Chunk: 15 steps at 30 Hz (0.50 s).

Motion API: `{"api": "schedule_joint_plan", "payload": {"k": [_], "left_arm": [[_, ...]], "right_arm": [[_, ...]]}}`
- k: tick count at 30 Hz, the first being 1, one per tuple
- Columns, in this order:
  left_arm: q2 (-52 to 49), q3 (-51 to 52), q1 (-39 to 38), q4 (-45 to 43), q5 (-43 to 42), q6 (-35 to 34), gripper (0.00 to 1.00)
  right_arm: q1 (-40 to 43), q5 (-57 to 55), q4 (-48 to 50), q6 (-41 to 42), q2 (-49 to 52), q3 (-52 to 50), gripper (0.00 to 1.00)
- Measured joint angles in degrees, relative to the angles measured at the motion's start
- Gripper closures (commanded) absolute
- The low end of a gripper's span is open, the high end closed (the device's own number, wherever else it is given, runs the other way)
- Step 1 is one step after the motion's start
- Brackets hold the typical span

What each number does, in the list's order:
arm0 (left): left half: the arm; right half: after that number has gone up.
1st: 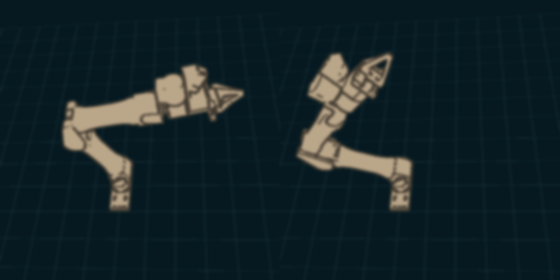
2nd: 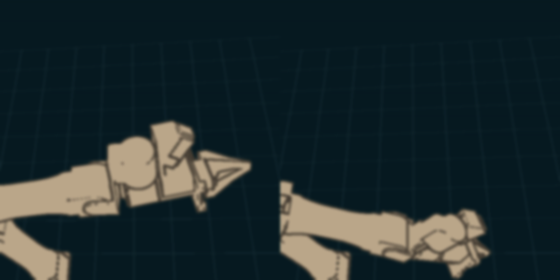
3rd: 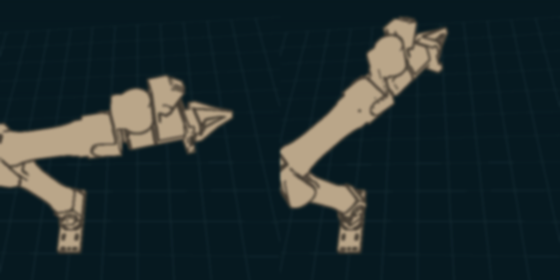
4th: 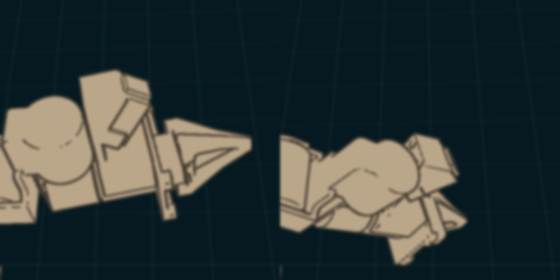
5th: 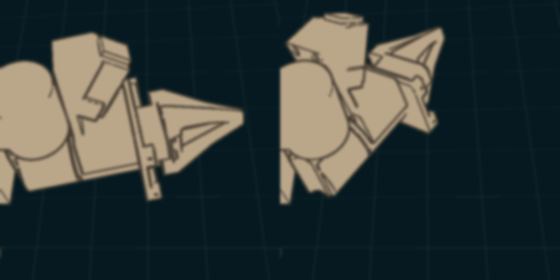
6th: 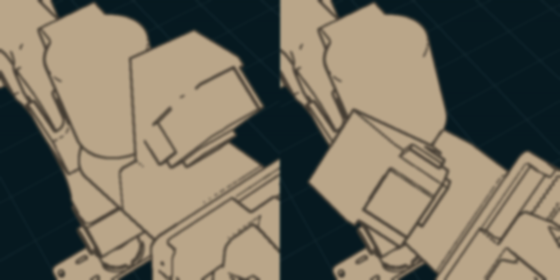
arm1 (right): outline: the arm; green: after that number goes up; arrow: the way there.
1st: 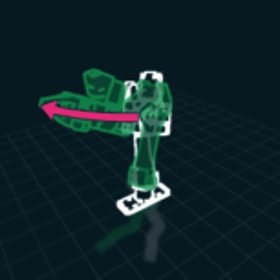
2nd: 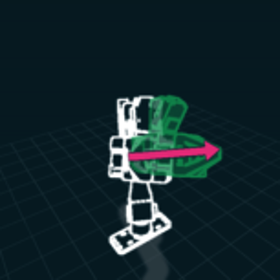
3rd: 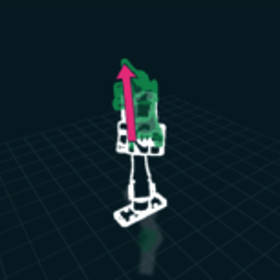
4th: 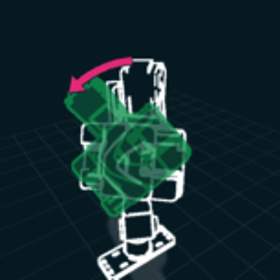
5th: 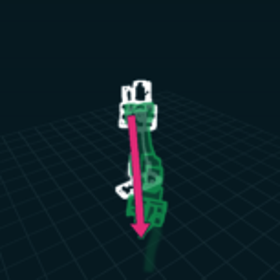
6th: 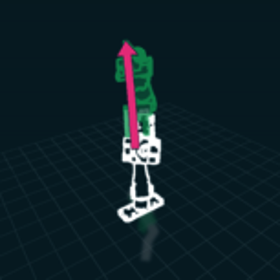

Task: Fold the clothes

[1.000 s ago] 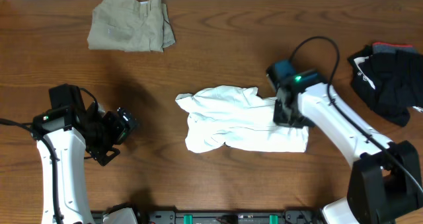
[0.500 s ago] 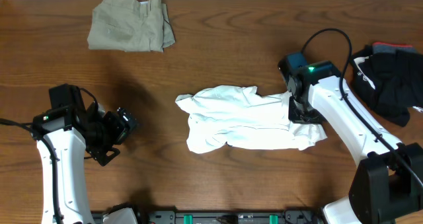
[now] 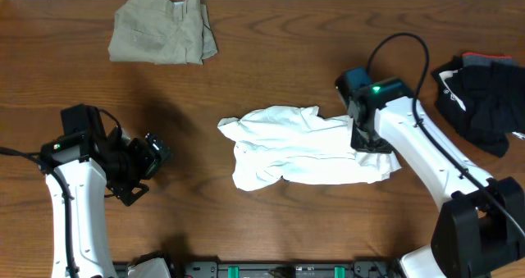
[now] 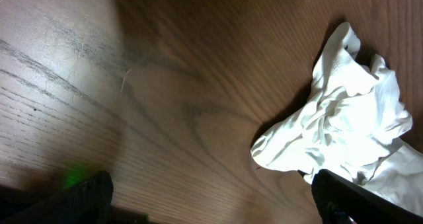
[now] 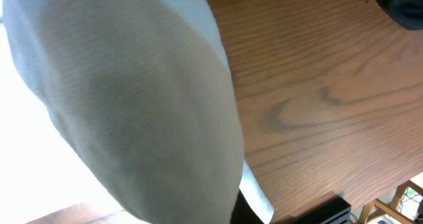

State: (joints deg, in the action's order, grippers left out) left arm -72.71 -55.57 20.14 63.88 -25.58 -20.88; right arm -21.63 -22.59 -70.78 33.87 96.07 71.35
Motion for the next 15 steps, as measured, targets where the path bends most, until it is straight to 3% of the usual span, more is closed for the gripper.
{"api": "schedule_joint_plan", "payload": {"k": [15], "left_arm": [[0.00, 0.00, 0.00, 0.00, 0.00, 0.00, 0.02]], "right_arm": [[-5.46, -7.21, -0.24, 8.37, 5.22, 0.00, 0.93]]}}
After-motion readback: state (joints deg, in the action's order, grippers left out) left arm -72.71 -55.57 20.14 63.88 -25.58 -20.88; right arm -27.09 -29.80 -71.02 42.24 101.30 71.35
